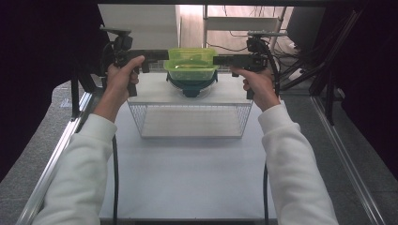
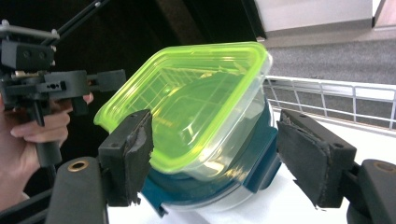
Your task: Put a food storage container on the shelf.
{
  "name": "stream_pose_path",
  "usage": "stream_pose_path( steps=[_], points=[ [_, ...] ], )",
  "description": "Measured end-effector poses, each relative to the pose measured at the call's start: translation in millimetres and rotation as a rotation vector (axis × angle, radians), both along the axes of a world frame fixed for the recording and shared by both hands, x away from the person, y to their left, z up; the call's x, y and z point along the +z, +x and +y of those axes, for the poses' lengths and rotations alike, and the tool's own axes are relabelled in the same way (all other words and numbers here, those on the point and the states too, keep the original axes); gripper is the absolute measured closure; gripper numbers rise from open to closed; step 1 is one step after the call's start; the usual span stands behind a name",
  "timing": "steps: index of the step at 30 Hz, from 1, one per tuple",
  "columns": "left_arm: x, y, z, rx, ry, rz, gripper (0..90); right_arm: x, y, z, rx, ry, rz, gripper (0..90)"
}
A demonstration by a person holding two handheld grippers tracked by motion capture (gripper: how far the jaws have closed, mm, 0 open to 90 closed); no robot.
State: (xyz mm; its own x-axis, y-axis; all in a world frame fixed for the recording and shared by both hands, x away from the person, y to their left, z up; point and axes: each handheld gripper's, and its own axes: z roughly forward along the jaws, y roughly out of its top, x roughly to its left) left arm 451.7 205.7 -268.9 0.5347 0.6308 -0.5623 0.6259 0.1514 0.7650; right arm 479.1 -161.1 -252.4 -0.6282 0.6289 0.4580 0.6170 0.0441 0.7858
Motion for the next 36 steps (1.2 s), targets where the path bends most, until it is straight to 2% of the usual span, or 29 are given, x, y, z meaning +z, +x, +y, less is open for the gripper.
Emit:
stream_pose_path(
  steps=[7,9,13,15,17,20,22,24,28,31,34,36],
  points=[
    [3.7,-21.4,-5.0,0.009,0.071,-0.032,24.1,2.5,-13.6,-5.0,0.024,-0.021,-0.035,26.2],
    [2.6,-28.0,-3.8,0.017,0.076,-0.043,24.0,1.3,-17.0,-8.7,0.026,-0.019,-0.040,26.2],
    [-3.0,-42.2,-1.9,0.014,0.090,-0.059,24.0,-1.1,-27.0,-14.8,0.031,-0.062,-0.053,26.3],
    [-6.3,-51.8,-1.6,0.013,0.127,-0.073,23.6,-3.2,-33.6,-19.2,0.034,-0.077,-0.060,26.3],
    [-10.4,-61.7,0.2,0.018,0.143,-0.078,23.7,-5.3,-41.0,-24.5,0.034,-0.091,-0.078,26.5],
    [-19.6,-76.3,2.5,0.013,0.167,-0.087,23.9,-10.6,-52.1,-33.3,0.037,-0.090,-0.094,26.9],
    [-27.8,-88.1,2.3,0.013,0.198,-0.099,23.9,-15.7,-59.5,-38.7,0.043,-0.099,-0.107,27.0],
    [-36.4,-98.1,1.1,0.013,0.219,-0.110,23.9,-23.0,-68.2,-43.7,0.047,-0.118,-0.128,27.2],
    [-57.2,-115.8,-2.8,-0.011,0.242,-0.114,23.8,-39.2,-83.3,-52.2,0.059,-0.112,-0.138,27.3],
    [-71.9,-128.5,-3.6,-0.029,0.253,-0.119,23.8,-55.0,-96.7,-58.1,0.060,-0.119,-0.157,27.4],
    [-87.6,-141.9,-0.8,-0.037,0.233,-0.109,23.8,-72.4,-109.9,-65.0,0.049,-0.137,-0.174,27.6],
    [-99.0,-150.7,0.4,-0.033,0.234,-0.104,23.8,-86.0,-117.4,-69.0,0.057,-0.134,-0.172,27.6]
  ],
)
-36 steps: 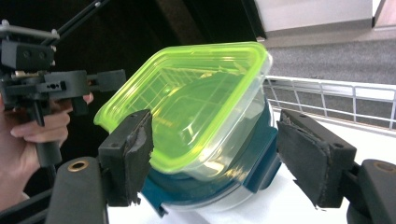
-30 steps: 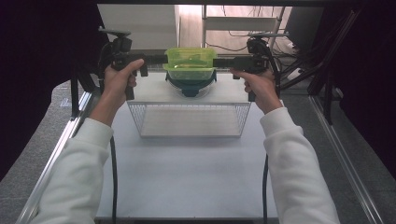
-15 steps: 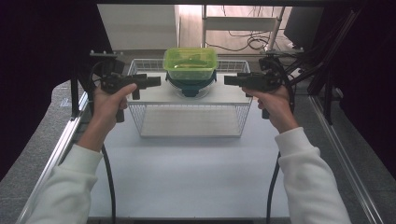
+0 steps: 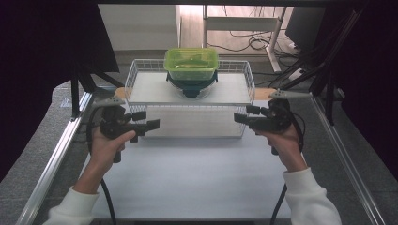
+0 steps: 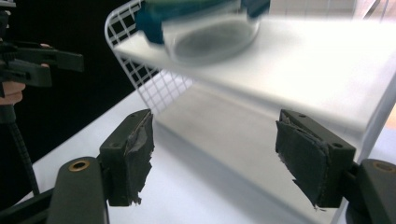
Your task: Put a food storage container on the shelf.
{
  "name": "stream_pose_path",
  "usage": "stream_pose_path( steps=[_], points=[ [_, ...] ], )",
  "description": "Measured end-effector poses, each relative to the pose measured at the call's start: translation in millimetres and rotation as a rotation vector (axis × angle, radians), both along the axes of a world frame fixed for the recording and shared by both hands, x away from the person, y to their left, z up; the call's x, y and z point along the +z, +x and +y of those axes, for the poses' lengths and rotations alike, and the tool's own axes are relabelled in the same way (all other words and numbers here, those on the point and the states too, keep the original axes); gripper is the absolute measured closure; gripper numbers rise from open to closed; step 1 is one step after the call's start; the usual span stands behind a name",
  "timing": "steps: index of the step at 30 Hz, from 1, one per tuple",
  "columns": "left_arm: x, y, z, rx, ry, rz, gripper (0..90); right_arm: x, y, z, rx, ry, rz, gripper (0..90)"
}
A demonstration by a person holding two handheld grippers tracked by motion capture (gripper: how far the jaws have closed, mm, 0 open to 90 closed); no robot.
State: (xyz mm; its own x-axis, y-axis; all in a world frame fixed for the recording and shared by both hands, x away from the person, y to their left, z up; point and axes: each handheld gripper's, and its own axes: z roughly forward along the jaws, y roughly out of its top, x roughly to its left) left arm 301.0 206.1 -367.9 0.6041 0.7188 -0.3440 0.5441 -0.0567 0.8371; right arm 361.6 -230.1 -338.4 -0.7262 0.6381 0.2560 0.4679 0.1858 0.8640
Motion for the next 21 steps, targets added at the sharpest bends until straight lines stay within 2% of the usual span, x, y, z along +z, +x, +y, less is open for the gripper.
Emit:
stream_pose_path(
  steps=[5,7,11,13,17,21],
  points=[
    [-30.6,-15.1,3.2,0.019,0.042,0.009,23.9,-33.5,-19.7,-6.4,0.013,-0.049,0.011,27.6],
    [-45.3,-18.1,3.9,0.022,0.052,0.032,24.0,-46.2,-26.9,-7.7,0.021,-0.043,0.029,27.6],
    [-68.2,-25.2,1.2,0.011,0.091,0.062,24.1,-69.5,-40.3,-7.3,0.021,-0.071,0.045,27.6],
    [-78.6,-28.9,-0.6,0.003,0.104,0.080,24.2,-78.8,-44.8,-6.4,0.021,-0.098,0.045,27.5],
    [-98.4,-35.4,-2.5,-0.004,0.153,0.092,24.3,-99.2,-51.4,-5.1,0.021,-0.114,0.071,27.6],
    [-115.9,-41.8,-0.5,0.000,0.169,0.108,24.9,-119.8,-56.5,-4.0,0.007,-0.125,0.084,27.5]
  ],
)
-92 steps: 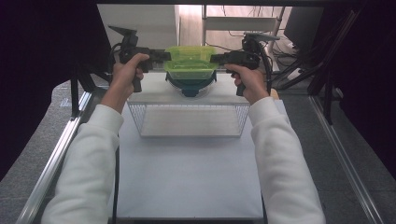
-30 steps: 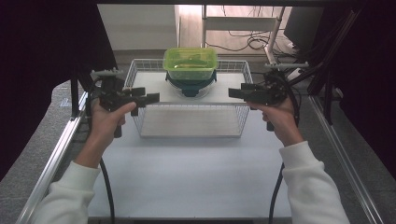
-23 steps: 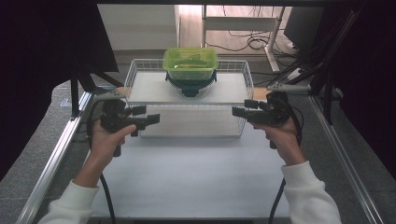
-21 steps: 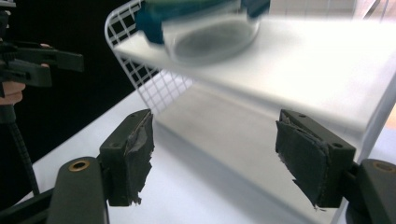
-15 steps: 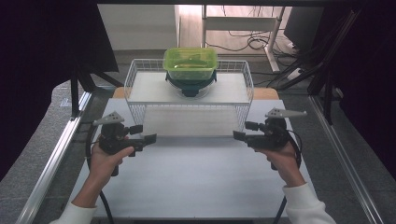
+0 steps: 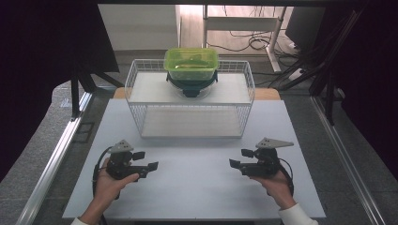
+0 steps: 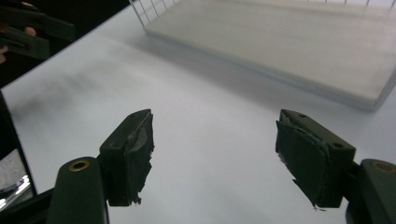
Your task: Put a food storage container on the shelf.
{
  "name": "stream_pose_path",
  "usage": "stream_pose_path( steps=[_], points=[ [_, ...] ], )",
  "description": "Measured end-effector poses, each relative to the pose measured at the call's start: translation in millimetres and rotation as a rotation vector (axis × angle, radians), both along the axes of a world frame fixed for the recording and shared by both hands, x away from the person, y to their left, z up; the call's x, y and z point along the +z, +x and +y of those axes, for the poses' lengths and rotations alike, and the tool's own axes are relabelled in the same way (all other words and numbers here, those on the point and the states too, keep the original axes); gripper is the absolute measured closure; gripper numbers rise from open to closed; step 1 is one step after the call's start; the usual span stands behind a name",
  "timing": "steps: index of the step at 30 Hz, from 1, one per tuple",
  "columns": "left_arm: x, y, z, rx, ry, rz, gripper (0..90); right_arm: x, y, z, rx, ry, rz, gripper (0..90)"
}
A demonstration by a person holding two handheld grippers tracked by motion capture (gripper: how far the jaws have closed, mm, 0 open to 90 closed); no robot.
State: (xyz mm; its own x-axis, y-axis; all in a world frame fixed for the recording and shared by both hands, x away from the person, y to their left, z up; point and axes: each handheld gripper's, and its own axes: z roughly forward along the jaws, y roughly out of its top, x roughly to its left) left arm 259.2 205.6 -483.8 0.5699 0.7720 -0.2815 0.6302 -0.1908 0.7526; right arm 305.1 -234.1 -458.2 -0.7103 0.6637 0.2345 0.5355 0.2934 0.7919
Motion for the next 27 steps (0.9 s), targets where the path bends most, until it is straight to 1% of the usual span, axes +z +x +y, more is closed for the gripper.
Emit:
stream_pose_path(
  steps=[2,3,5,6,11,12,15,17,22,27],
  points=[
    [-9.4,-2.3,0.9,0.001,0.010,0.018,24.9,-13.5,-3.8,1.7,0.003,-0.026,0.013,27.5],
    [-13.1,-2.9,1.3,0.001,0.015,0.027,24.9,-17.2,-4.7,1.9,0.004,-0.038,0.018,27.5],
    [-16.7,-3.4,2.0,0.000,0.021,0.035,24.8,-24.2,-5.7,2.3,0.010,-0.045,0.029,27.5],
    [-16.6,-3.5,2.3,0.003,0.021,0.031,24.7,-25.5,-5.9,2.1,0.007,-0.042,0.035,27.5],
    [-13.6,-4.9,3.5,0.011,0.014,0.010,24.7,-25.0,-5.4,0.7,0.001,-0.033,0.029,27.5],
    [-13.9,-4.9,3.6,0.013,0.013,0.011,24.7,-25.1,-5.4,0.1,-0.002,-0.035,0.030,27.4],
    [-15.4,-4.4,3.6,0.014,0.013,0.015,24.7,-24.8,-5.2,-3.0,-0.006,-0.016,0.031,27.4],
    [-16.1,-4.2,3.2,0.018,0.013,0.016,24.7,-24.8,-4.9,-3.9,-0.010,-0.012,0.030,27.3],
    [-16.7,-3.5,3.5,0.031,0.013,0.011,24.7,-26.6,-4.4,-4.1,-0.014,-0.022,0.033,27.0],
    [-16.5,-3.8,3.8,0.039,0.013,0.008,24.2,-26.4,-4.6,-5.3,-0.014,-0.032,0.016,26.5]
  ],
)
